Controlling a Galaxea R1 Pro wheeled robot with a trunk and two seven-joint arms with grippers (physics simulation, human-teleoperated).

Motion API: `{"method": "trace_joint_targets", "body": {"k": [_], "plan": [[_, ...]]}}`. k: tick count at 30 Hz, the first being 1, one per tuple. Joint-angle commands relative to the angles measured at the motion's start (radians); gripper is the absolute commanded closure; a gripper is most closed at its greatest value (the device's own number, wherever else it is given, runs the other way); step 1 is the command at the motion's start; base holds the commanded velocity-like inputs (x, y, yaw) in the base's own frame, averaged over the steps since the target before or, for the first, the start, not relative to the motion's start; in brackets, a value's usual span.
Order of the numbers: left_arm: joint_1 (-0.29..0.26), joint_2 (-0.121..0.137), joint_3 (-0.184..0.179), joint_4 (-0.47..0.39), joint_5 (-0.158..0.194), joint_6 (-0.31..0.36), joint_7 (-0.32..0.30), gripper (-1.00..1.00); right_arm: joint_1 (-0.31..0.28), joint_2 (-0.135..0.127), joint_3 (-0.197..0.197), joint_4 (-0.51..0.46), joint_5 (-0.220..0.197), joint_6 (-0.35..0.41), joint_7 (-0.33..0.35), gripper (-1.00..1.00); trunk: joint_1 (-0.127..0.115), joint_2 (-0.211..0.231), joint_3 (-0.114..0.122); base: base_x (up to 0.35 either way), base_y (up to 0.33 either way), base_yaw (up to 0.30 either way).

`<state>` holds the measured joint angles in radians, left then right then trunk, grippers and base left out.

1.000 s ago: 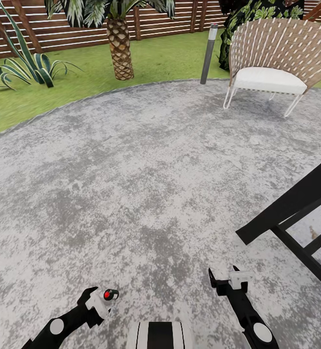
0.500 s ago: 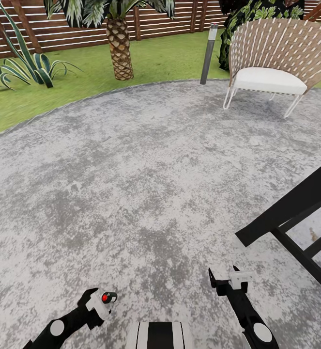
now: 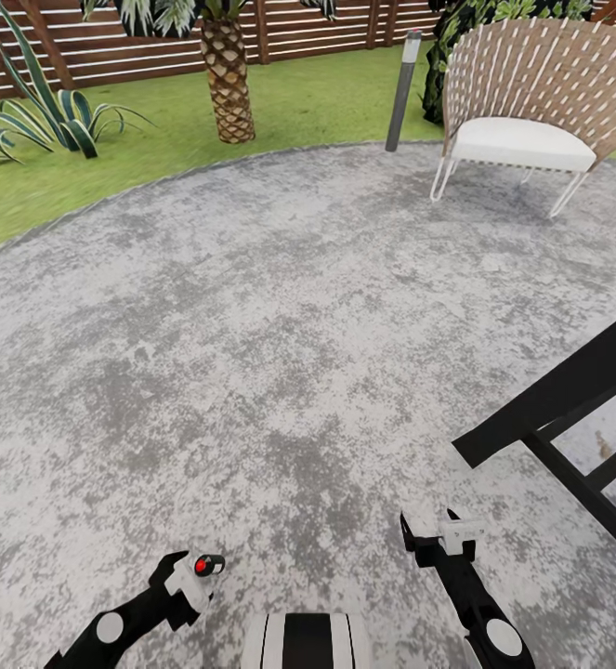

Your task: Pick up the pesticide atomizer in the garden and spray insectifuge to fully cover both potted plants in the garden.

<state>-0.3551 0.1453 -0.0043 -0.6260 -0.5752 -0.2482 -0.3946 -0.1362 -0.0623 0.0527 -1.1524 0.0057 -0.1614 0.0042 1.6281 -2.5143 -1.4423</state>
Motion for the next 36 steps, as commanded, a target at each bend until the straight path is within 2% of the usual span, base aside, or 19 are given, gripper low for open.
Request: {"method": "trace_joint_targets", "body": {"k": [1,36], "plan": [[-0.001,0.000,0.000,-0.001,-0.009,-0.005,0.001,-1.00,0.000,-0.001,0.001,0.000,0.000,-0.003,0.000,-1.00,0.000,0.000,-0.001,0.000,0.000,0.000],[-0.007,-0.004,-0.002,0.003,-0.010,-0.003,0.002,-1.00,0.000,-0.001,0.002,0.000,0.000,-0.003,0.000,-1.00,0.000,0.000,-0.002,0.016,0.000,-0.006]]}}
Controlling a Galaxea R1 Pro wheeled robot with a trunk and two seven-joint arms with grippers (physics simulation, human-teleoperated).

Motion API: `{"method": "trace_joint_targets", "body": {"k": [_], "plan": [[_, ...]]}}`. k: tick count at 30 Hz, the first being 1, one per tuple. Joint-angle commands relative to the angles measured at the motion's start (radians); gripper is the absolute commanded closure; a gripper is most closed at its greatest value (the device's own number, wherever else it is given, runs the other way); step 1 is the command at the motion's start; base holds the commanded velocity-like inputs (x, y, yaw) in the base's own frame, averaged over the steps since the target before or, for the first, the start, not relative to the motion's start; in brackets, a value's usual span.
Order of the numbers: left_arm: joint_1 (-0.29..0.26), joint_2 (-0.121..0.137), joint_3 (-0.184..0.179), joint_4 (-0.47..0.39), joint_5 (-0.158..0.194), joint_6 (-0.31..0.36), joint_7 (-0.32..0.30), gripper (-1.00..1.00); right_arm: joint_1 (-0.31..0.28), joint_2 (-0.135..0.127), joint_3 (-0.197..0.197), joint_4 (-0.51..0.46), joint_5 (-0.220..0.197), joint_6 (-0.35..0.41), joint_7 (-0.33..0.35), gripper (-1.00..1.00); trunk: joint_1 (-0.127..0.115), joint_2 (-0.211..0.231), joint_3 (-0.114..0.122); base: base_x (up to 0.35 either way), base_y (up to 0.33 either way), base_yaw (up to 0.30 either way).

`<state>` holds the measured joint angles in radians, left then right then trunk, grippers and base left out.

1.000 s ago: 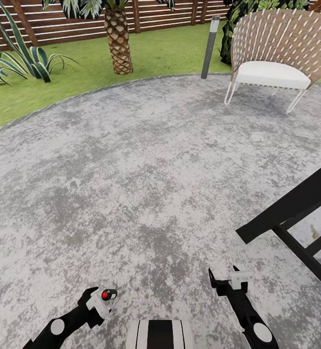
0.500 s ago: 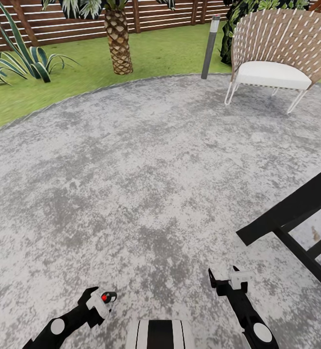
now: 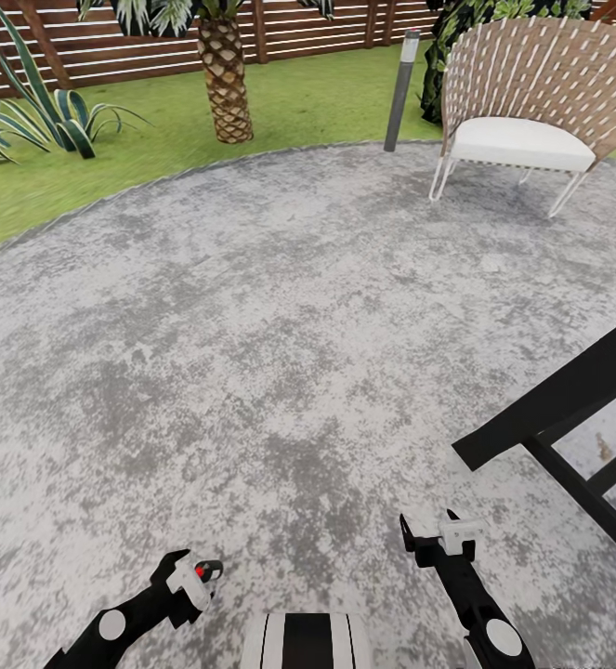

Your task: Pick up the pesticide atomizer in the garden and spray insectifuge to fully cover both potted plants in the garden.

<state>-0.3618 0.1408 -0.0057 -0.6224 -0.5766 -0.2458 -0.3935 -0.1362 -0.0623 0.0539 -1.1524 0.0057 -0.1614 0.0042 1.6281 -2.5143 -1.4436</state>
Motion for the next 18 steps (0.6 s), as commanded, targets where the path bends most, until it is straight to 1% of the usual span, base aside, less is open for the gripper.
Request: {"method": "trace_joint_targets", "body": {"k": [1,18], "plan": [[0.000,0.001,0.000,0.000,-0.009,-0.006,0.001,-1.00,0.000,-0.001,0.001,0.000,0.000,-0.003,0.000,-1.00,0.000,0.000,-0.001,0.000,0.000,-0.069],[0.000,0.002,-0.004,0.001,-0.009,-0.005,0.005,-1.00,0.000,-0.001,0.001,0.000,0.000,-0.003,0.000,-1.00,0.000,0.000,-0.001,0.000,0.000,-0.006]]}}
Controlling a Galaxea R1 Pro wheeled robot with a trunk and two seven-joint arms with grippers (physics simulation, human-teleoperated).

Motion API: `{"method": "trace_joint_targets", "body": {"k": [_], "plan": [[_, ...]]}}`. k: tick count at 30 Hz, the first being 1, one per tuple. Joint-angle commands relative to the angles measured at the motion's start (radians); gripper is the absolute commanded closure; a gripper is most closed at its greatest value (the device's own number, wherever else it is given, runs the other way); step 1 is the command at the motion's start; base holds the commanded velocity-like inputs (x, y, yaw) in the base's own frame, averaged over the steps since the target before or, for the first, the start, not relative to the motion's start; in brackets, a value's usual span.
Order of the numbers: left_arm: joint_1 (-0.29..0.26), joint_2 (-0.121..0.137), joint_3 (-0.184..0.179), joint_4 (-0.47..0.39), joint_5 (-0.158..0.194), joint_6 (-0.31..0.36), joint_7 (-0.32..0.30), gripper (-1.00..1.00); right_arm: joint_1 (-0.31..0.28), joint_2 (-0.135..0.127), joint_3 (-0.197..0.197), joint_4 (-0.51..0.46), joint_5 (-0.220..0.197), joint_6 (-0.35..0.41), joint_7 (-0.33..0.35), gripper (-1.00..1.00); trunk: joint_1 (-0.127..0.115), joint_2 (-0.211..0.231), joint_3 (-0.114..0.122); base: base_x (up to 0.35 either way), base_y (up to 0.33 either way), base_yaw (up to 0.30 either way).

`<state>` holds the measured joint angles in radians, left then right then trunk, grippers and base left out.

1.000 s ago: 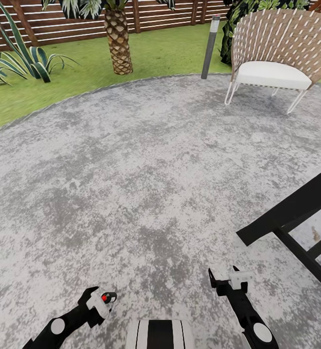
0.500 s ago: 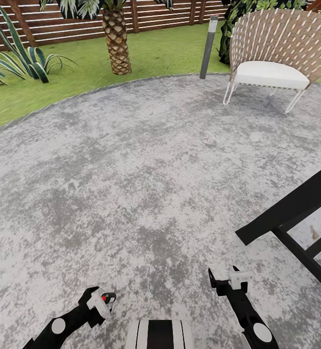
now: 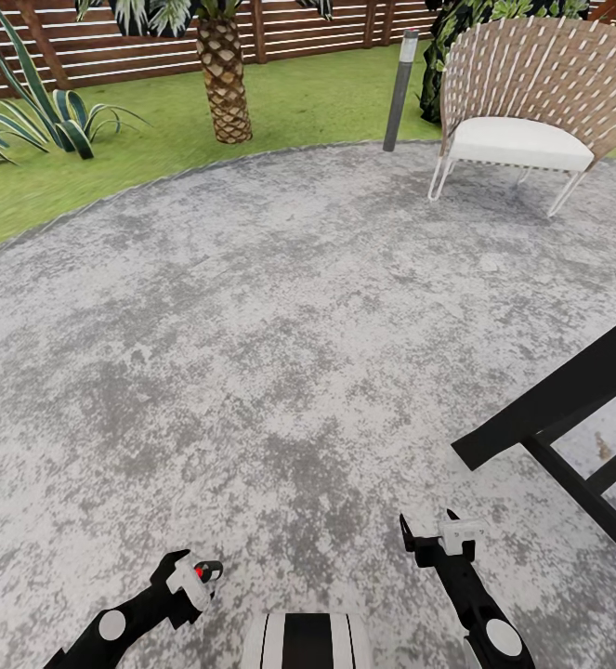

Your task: Pick up the pesticide atomizer in the garden and spray insectifuge to fully cover both potted plants in the garden.

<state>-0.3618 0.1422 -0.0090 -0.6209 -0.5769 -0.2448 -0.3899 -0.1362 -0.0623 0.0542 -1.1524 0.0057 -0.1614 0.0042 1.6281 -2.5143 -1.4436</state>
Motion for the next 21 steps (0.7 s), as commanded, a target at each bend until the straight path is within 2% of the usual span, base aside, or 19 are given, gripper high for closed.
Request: {"method": "trace_joint_targets", "body": {"k": [1,6,7,21], "plan": [[0.000,0.000,-0.001,0.000,-0.009,-0.005,0.001,-1.00,0.000,-0.001,0.001,0.000,0.000,-0.003,0.000,-1.00,0.000,0.000,-0.001,0.000,0.000,0.000],[0.000,0.000,0.001,0.001,-0.009,-0.002,-0.001,-1.00,0.000,-0.001,0.001,-0.001,0.000,-0.003,0.000,-1.00,0.000,0.000,-0.001,0.000,0.000,0.000],[0.000,0.000,0.001,0.001,-0.009,-0.002,-0.001,1.00,0.000,-0.001,0.001,0.000,0.000,-0.003,0.000,-1.00,0.000,0.000,-0.001,0.000,0.000,0.000],[0.000,0.001,0.000,0.000,-0.008,-0.003,-0.001,1.00,0.000,-0.001,0.001,0.000,0.000,-0.003,0.000,-1.00,0.000,0.000,-0.001,0.000,0.000,0.000]]}}
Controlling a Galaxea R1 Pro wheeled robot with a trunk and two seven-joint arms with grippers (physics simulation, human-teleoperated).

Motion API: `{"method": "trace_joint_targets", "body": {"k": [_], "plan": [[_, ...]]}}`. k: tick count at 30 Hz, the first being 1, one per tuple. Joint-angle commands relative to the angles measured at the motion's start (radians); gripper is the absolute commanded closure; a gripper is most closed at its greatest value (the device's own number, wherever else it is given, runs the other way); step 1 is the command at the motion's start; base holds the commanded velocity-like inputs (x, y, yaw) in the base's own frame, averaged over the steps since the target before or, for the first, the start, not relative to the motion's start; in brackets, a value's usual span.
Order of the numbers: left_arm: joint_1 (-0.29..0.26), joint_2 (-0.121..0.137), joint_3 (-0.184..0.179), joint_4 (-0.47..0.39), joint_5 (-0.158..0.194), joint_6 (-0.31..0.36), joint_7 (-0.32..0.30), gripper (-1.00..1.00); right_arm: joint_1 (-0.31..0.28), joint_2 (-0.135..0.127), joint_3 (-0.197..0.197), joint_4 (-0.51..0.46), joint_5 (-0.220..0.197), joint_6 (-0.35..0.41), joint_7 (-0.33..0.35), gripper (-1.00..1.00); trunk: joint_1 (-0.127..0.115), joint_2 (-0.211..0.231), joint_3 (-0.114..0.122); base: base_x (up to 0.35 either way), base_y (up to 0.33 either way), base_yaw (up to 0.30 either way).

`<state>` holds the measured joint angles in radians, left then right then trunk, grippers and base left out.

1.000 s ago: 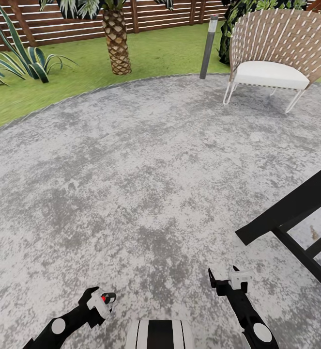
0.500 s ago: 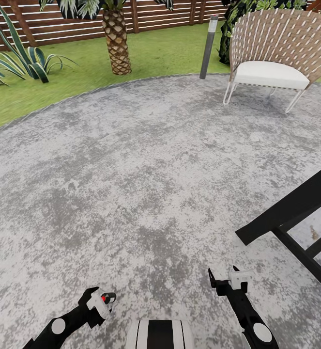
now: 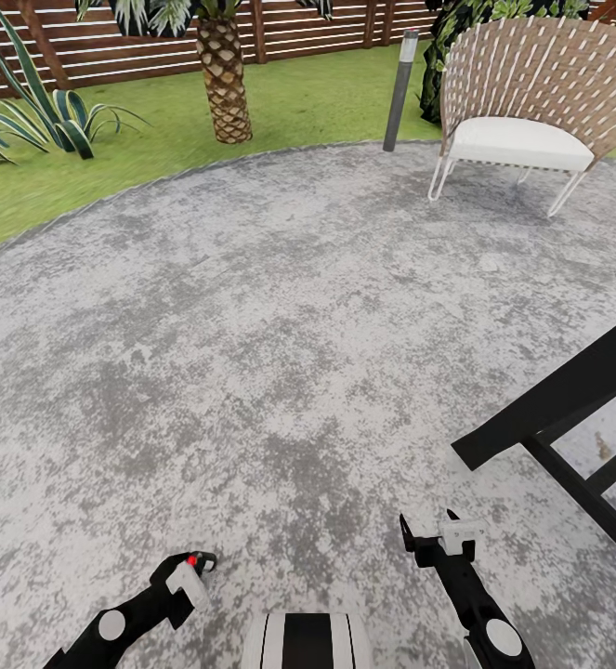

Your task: Pick up the pesticide atomizer in the garden and spray insectifuge to fully cover both potted plants in the garden.

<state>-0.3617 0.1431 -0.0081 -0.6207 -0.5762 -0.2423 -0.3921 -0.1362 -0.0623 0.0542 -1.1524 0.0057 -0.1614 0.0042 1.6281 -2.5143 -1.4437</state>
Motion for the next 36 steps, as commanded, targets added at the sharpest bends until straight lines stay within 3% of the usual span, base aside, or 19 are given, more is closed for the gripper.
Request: {"method": "trace_joint_targets", "body": {"k": [1,27,36], "plan": [[0.000,0.000,-0.001,0.000,-0.009,-0.006,0.001,1.00,0.000,-0.001,0.001,0.000,0.000,-0.003,0.000,-1.00,0.000,0.000,-0.001,0.000,0.000,0.000],[0.000,0.001,-0.001,-0.011,-0.008,-0.005,-0.001,1.00,0.000,-0.001,0.001,-0.001,0.000,-0.003,0.000,-1.00,0.000,0.000,-0.001,0.000,0.000,0.000],[0.000,0.001,0.003,-0.001,-0.005,0.000,-0.001,1.00,0.000,0.001,0.001,-0.001,0.000,-0.003,0.000,-1.00,-0.004,0.002,0.034,0.000,0.000,0.000]]}}
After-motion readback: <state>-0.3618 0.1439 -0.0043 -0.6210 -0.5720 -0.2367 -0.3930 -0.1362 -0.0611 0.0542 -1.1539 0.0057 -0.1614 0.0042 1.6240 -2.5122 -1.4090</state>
